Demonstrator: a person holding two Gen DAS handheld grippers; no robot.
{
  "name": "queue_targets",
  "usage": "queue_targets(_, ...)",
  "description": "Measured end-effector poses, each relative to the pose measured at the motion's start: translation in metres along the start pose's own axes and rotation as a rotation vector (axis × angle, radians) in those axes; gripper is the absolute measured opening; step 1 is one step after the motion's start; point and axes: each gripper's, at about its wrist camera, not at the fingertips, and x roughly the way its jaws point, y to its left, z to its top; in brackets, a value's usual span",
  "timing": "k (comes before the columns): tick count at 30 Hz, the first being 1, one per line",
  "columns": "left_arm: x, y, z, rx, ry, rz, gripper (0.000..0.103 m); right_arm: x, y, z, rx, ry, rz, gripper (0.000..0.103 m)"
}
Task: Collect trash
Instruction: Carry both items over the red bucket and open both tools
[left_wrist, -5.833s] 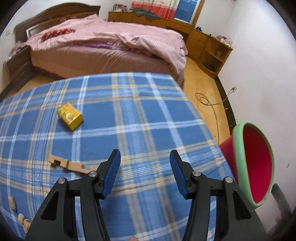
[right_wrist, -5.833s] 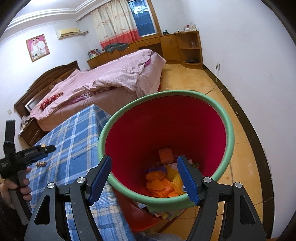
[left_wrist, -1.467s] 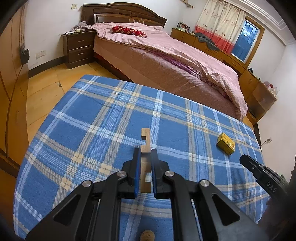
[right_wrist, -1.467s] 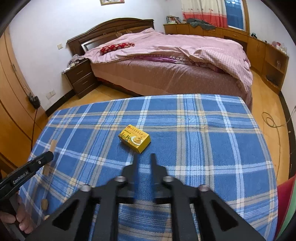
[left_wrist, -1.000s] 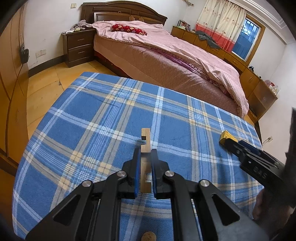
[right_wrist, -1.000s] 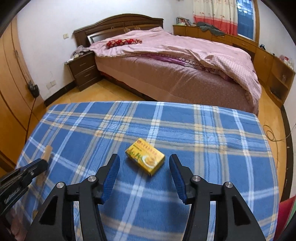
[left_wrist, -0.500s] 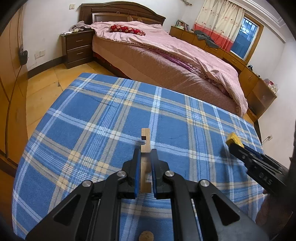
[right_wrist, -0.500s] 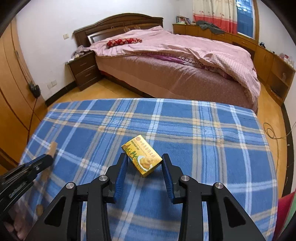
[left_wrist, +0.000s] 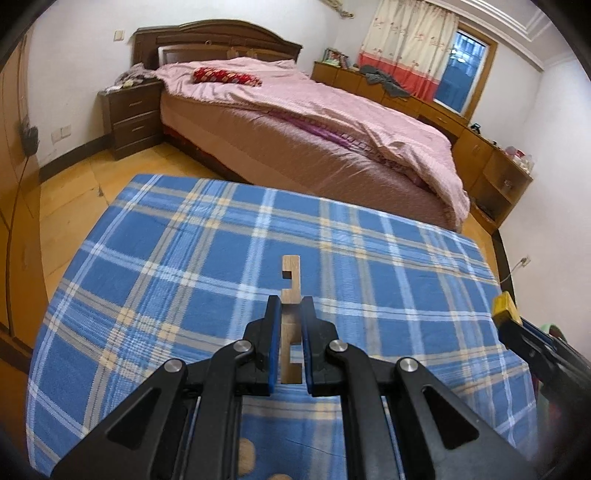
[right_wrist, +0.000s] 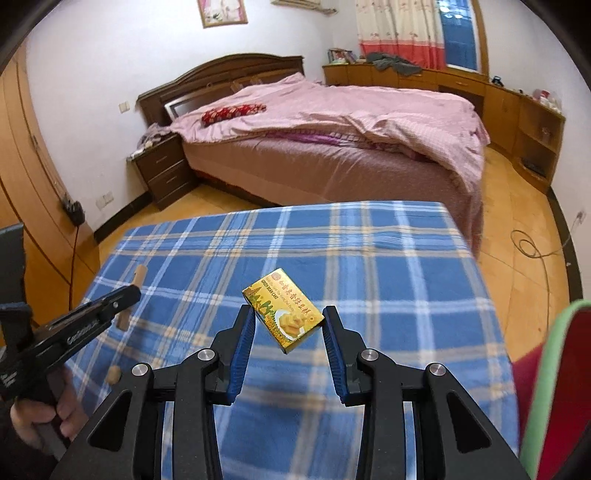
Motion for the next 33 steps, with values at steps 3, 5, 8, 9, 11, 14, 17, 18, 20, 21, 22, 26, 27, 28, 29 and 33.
queue_targets(3, -0.009, -0.011, -0.001, 0.019, -0.014, -0.012, 0.01, -0.022, -0.01, -0.006, 0.026, -0.027, -0.009, 0.038)
queue_targets(5, -0.014, -0.018, -0.003, 0.029, -0.017, -0.025, 0.01, -0.036, -0.016, -0.011, 0.045, -0.047, -0.018, 0.038)
queue_targets(8, -0.023, -0.029, -0.007, 0.046, -0.021, -0.043, 0.01, -0.057, -0.026, -0.017, 0.068, -0.075, -0.029, 0.038)
queue_targets(9, -0.027, -0.033, -0.009, 0.05, -0.022, -0.05, 0.01, -0.062, -0.028, -0.019, 0.073, -0.083, -0.034, 0.038)
queue_targets(11, -0.034, -0.041, -0.013, 0.058, -0.024, -0.064, 0.01, -0.073, -0.033, -0.023, 0.084, -0.096, -0.043, 0.038)
queue_targets(14, -0.045, -0.053, -0.018, 0.075, -0.029, -0.085, 0.01, -0.09, -0.041, -0.031, 0.103, -0.114, -0.064, 0.038)
queue_targets(17, -0.057, -0.067, -0.023, 0.092, -0.036, -0.113, 0.01, -0.105, -0.05, -0.042, 0.129, -0.13, -0.083, 0.038)
queue_targets(18, -0.061, -0.072, -0.025, 0.098, -0.038, -0.124, 0.01, -0.109, -0.053, -0.045, 0.136, -0.135, -0.09, 0.038)
queue_targets(20, -0.068, -0.082, -0.028, 0.11, -0.04, -0.143, 0.01, -0.118, -0.059, -0.052, 0.15, -0.144, -0.102, 0.038)
queue_targets(21, -0.072, -0.087, -0.031, 0.12, -0.041, -0.151, 0.01, -0.123, -0.063, -0.055, 0.16, -0.15, -0.108, 0.038)
queue_targets(22, -0.074, -0.093, -0.033, 0.13, -0.042, -0.159, 0.01, -0.128, -0.066, -0.059, 0.169, -0.156, -0.115, 0.038)
queue_targets(26, -0.082, -0.115, -0.041, 0.167, -0.035, -0.194, 0.01, -0.146, -0.081, -0.072, 0.2, -0.177, -0.147, 0.038)
queue_targets(27, -0.084, -0.122, -0.043, 0.179, -0.033, -0.203, 0.01, -0.15, -0.085, -0.074, 0.206, -0.18, -0.154, 0.038)
queue_targets(28, -0.087, -0.127, -0.044, 0.189, -0.033, -0.208, 0.01, -0.153, -0.089, -0.077, 0.214, -0.184, -0.161, 0.038)
queue_targets(29, -0.089, -0.134, -0.046, 0.203, -0.033, -0.217, 0.01, -0.157, -0.095, -0.08, 0.225, -0.187, -0.172, 0.038)
queue_targets(33, -0.096, -0.163, -0.054, 0.254, -0.029, -0.257, 0.01, -0.169, -0.112, -0.093, 0.261, -0.195, -0.206, 0.038)
